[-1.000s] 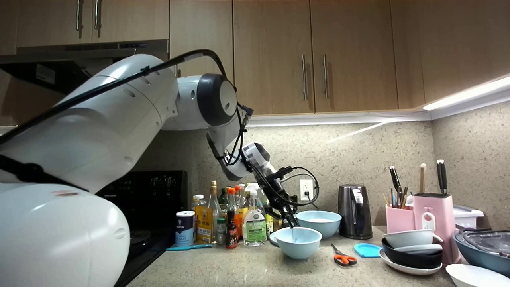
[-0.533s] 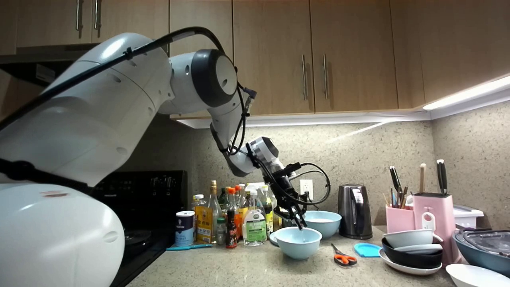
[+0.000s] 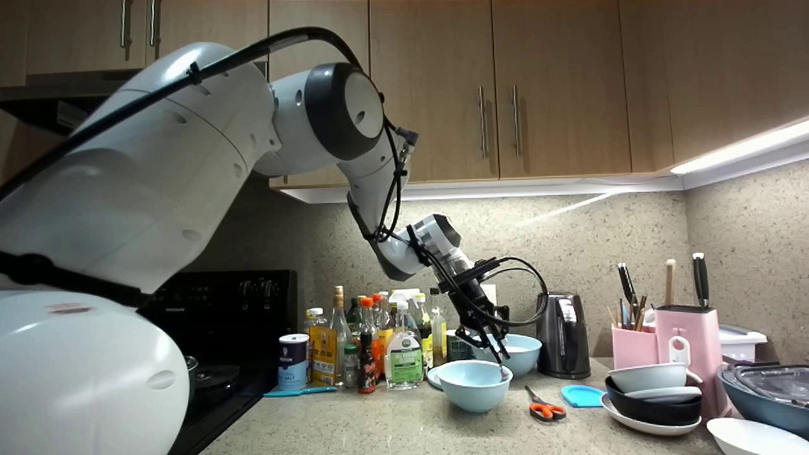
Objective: Stir the bowl
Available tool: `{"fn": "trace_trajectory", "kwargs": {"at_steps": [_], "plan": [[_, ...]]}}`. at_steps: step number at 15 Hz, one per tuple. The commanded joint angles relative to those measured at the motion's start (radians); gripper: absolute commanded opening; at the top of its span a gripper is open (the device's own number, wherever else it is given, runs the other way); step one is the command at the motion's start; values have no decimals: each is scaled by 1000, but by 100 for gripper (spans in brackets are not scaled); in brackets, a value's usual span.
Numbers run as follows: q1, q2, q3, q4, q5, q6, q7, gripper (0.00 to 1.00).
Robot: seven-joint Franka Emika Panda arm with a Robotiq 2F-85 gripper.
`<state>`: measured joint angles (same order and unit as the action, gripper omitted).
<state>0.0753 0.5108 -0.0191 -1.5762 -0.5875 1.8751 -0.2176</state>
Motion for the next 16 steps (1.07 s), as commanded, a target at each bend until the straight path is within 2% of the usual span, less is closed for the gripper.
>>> {"fn": "trace_trajectory", "kwargs": {"at_steps": [1, 11, 16], "plan": [[11, 33, 5, 55, -31, 1, -34, 4], [109, 205, 21, 301, -90, -132, -152, 4], [146, 232, 35, 334, -100, -165, -207, 4]]}}
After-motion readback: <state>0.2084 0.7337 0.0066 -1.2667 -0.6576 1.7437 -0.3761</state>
